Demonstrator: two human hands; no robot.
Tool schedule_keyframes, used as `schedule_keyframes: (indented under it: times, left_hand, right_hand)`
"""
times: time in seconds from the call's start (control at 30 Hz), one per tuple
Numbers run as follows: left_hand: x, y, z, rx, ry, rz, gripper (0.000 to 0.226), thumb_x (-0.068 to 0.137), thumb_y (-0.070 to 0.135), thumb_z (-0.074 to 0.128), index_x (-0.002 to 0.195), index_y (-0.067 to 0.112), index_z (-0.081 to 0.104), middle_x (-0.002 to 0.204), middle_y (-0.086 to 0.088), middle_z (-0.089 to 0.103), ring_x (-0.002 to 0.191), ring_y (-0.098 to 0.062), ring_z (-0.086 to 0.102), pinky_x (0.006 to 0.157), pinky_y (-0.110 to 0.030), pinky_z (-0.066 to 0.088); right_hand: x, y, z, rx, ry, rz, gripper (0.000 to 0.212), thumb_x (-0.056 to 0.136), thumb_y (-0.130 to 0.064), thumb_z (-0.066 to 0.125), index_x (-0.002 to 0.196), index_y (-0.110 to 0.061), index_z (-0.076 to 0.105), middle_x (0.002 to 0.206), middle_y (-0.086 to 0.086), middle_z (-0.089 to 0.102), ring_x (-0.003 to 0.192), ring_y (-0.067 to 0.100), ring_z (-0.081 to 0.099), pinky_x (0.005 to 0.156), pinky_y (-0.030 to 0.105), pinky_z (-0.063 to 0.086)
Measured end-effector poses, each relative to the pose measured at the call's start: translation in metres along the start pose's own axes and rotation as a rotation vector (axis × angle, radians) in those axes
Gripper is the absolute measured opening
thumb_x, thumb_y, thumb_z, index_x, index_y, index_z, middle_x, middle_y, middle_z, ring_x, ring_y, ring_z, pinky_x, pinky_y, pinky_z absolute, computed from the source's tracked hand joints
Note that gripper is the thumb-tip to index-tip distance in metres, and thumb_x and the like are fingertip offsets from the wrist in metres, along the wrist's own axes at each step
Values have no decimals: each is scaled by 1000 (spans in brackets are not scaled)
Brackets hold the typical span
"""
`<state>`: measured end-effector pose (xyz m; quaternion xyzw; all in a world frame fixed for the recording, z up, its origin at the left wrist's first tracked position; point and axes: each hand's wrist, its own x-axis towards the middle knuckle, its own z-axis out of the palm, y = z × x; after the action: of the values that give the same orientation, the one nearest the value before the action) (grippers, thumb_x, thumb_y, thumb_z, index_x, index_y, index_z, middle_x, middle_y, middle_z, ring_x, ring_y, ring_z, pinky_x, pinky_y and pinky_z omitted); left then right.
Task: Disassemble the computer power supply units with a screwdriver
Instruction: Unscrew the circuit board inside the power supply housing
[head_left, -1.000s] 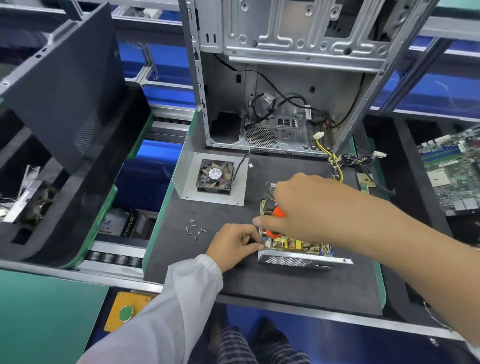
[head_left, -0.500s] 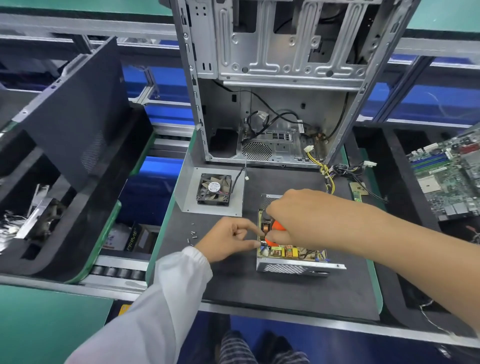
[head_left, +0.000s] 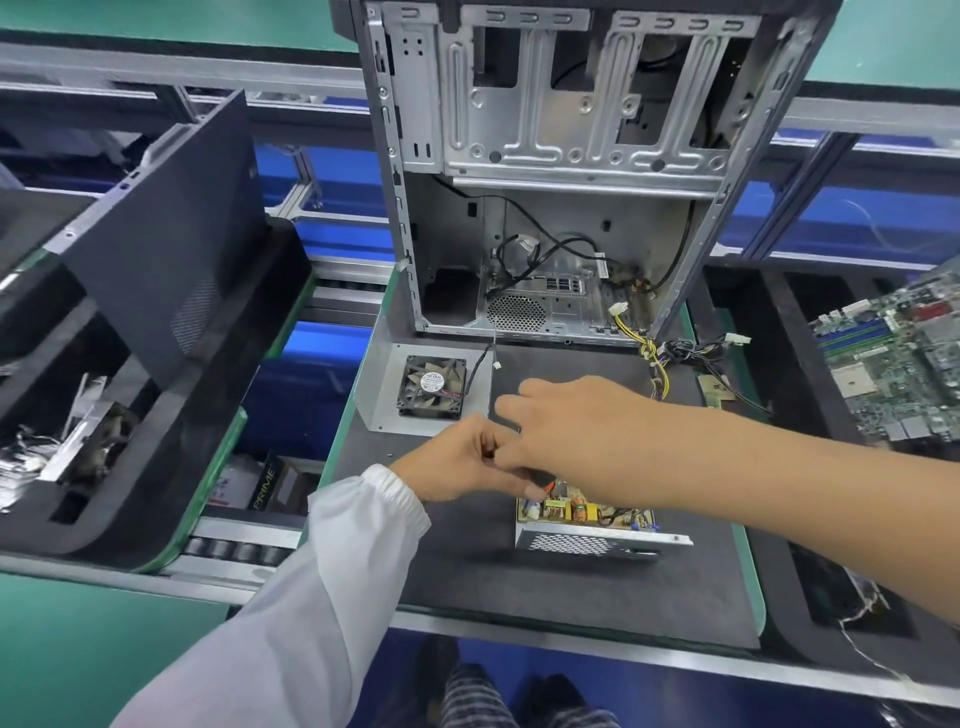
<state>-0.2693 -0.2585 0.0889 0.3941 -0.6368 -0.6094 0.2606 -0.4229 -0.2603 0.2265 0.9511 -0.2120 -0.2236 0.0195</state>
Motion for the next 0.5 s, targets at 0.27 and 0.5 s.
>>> schedule_keyframes:
  times: [0.27,0.5]
  left_hand:
    - [-2,1,2,112,10,101,39,82,5,76,56,24,53,56,10,17,53,-7,17,55,-16,24]
    - [-13,-18,-8,-18,64,67,28,86,10,72,108,27,74,56,5,20,54,-11,18,53,-22,18]
  right_hand:
    - [2,1,-5,111,-156,210,33,85,-12,57,113,-23,46,87,3,42,58,17,36,45,27,24]
    - [17,6,-6,199,-418,260,32,95,-39,47,78,-13,53,79,3,59,58,14,46,45,25,30]
